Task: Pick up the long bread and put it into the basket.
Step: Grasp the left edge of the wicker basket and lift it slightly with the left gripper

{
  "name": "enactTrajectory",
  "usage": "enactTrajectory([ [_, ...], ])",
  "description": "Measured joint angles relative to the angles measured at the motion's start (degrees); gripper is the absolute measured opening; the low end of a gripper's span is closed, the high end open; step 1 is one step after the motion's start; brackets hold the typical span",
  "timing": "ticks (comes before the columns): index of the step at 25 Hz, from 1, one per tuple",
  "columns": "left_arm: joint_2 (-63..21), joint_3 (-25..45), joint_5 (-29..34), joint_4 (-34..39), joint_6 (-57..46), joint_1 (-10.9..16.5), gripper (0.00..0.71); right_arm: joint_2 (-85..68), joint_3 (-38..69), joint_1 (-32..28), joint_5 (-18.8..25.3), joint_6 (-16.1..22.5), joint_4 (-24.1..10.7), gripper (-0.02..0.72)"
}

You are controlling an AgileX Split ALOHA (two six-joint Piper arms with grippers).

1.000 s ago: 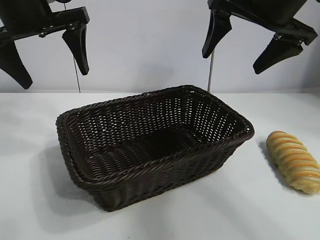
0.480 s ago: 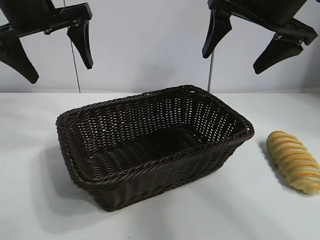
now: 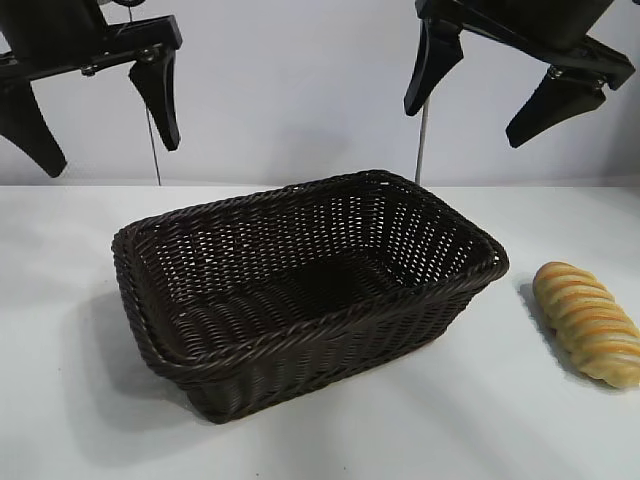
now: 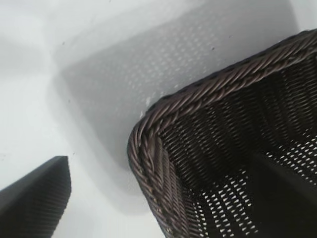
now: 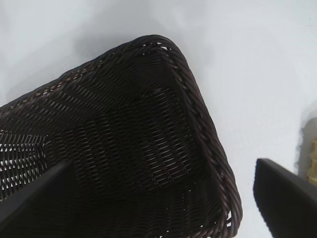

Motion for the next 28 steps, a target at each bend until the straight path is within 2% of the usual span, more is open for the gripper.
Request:
enactTrajectory([
  [5,0.00,6.47,-3.61,0.87,-0.71,0.36,0.682,0.00,0.00,0.00,0.00,0.00,-0.19,0.695],
  [12,-0.05,17.51,-15.74,-4.95,-1.19,0.40,0.679,0.00,0.00,0.00,0.00,0.00,-0.24,0.695],
  [17,0.95,19.23,-21.04,-9.86,0.22,0.40,0.675,0.00,0.00,0.00,0.00,0.00,-0.24,0.695],
  [19,1.61,19.23,-21.51,-10.26,0.30,0.40,0.650,0.00,0.00,0.00,0.00,0.00,-0.24,0.695],
  [23,2.69,19.23,-21.70,-10.43,0.30,0.40,0.493,0.00,0.00,0.00,0.00,0.00,-0.24,0.696],
  [28,2.85,19.41,-21.88,-10.71,0.22,0.40,0.174,0.00,0.00,0.00,0.00,0.00,-0.24,0.696],
])
